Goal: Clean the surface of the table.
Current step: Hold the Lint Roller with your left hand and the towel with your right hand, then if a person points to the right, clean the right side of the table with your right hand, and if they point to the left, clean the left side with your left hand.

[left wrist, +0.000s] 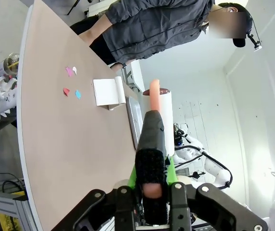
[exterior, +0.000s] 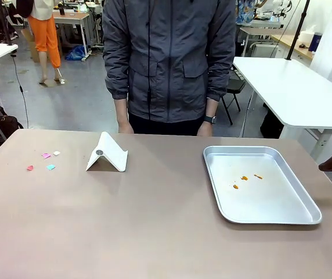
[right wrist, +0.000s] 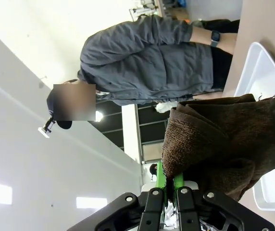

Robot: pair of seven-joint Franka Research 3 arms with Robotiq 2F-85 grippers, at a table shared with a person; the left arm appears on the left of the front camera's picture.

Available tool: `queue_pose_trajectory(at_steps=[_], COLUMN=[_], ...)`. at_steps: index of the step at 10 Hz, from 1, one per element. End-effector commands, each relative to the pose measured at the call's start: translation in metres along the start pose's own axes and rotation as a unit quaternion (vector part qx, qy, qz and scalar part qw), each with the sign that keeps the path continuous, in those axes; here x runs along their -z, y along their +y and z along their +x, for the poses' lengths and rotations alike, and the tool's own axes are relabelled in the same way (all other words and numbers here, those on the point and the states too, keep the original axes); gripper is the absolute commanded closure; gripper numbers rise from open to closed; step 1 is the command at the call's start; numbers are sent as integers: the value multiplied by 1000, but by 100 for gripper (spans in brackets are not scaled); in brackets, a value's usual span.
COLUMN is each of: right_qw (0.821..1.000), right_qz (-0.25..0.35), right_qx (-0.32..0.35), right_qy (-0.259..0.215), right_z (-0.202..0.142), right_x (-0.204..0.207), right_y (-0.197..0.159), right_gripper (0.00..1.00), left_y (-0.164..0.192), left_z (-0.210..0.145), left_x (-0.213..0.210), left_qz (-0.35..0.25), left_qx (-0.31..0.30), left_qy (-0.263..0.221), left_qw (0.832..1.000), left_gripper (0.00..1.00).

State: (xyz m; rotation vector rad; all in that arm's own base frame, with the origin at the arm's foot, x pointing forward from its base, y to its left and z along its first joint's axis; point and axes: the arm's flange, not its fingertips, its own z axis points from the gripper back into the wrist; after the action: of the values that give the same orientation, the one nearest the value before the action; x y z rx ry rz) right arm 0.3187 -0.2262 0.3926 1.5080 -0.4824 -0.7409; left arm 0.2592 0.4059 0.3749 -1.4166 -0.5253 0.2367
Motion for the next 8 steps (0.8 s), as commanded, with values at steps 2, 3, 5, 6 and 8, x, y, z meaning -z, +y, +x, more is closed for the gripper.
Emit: queue_pose_trajectory(at_steps=[2, 3, 5, 6, 8], right_qw=[1000, 1000, 1000, 1000, 1000], right_qz=[-1, -1, -1, -1, -1], right_qx=[-1, -1, -1, -1, -1], right_qy=[2, 2, 2, 2, 2], right_z=[-1, -1, -1, -1, -1], right_x=[-2, -2, -2, -2, -2], right_y=[3, 3, 3, 3, 3], right_gripper=[94, 94, 94, 94, 94], left_y=[-3, -3, -3, -3, -3], left_z=[-1, -1, -1, -1, -1], left_x=[-2, -2, -2, -2, -2], left_qz=[0, 0, 0, 0, 0], left_qx=[6, 6, 6, 6, 6], left_qy=[-2, -2, -2, -2, -2], left_qw=[1000, 1000, 1000, 1000, 1000], left_gripper=[77, 77, 77, 77, 77])
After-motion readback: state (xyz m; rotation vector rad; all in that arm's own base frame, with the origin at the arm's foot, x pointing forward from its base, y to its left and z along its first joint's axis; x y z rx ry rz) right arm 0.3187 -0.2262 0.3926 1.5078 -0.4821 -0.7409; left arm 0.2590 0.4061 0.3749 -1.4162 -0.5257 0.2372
